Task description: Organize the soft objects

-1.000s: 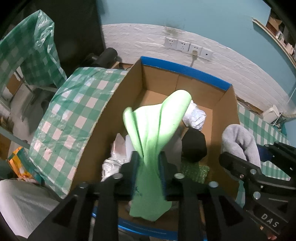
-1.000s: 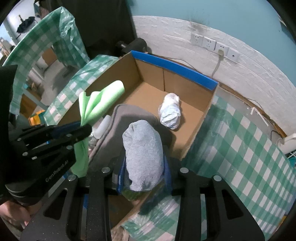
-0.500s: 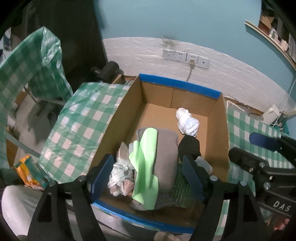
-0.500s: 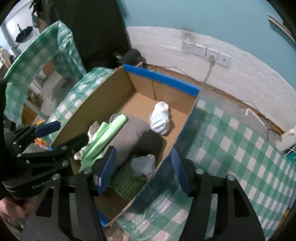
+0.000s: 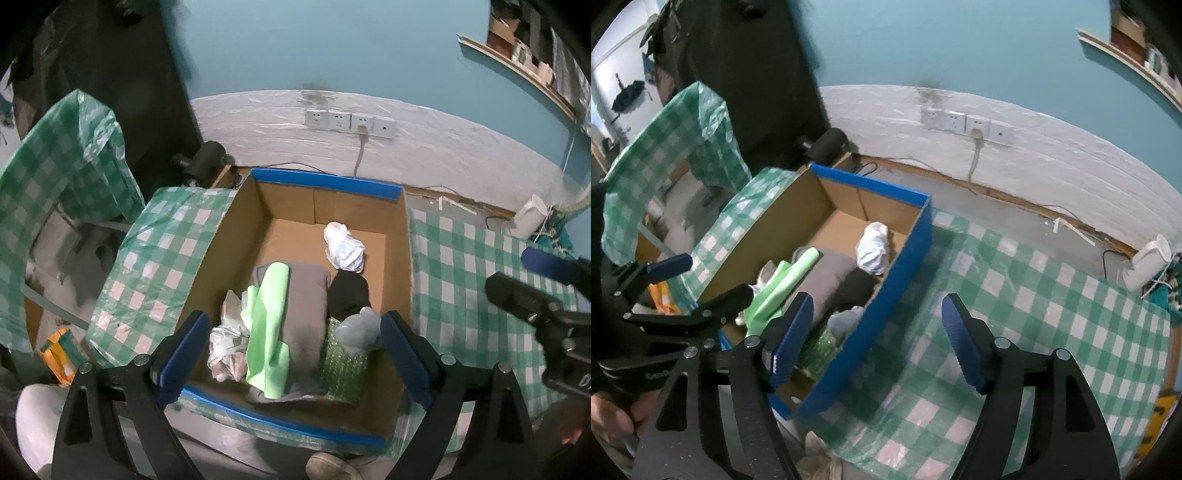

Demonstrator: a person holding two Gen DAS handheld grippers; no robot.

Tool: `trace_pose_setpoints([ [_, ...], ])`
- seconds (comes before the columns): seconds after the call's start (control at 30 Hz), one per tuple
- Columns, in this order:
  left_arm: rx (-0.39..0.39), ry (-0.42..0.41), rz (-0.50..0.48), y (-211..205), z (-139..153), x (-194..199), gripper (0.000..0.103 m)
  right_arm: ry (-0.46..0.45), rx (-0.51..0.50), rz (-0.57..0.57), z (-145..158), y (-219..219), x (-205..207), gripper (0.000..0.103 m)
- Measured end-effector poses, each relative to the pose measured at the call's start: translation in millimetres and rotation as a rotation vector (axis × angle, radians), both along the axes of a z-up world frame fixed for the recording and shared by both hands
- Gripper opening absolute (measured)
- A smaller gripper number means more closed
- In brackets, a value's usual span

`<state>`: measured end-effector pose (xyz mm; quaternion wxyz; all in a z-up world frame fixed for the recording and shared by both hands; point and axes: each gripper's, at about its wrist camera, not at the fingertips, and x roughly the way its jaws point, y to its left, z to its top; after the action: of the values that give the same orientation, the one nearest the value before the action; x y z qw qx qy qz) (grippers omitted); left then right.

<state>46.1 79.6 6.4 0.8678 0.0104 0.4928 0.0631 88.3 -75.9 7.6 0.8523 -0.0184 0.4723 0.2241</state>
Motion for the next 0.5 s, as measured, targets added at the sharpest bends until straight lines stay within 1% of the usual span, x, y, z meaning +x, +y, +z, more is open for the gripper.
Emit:
trace_pose_setpoints([
  [0.1,0.061,-0.03,-0.013,-15.0,7.1,-7.2,0.101,-0.016,0.003,-0.013,6.6,-10.6,-6.0,0.074],
  [0.2,0.094,-0.062,-0.043,-29.9,16.7,-15.8,0.101,-0.041,-0.005,-0.019,13.7,-20.7,-14.4,0.075],
  [0.27,0.094,-0.077,-0.055,-36.9,23.0,-19.9,0.102,-0.045,-0.002,-0.025,15.6,-27.4,-18.0,0.075],
  [0.4,0.057,-0.088,-0.058,-43.0,30.4,-23.0,0.102,-0.055,0.017,-0.041,21.9,-43.7,-27.2,0.075],
  [0.5,0.066,-0.088,-0.056,-47.6,31.4,-22.8,0.102,-0.065,0.029,-0.05,24.4,-53.6,-32.6,0.076],
])
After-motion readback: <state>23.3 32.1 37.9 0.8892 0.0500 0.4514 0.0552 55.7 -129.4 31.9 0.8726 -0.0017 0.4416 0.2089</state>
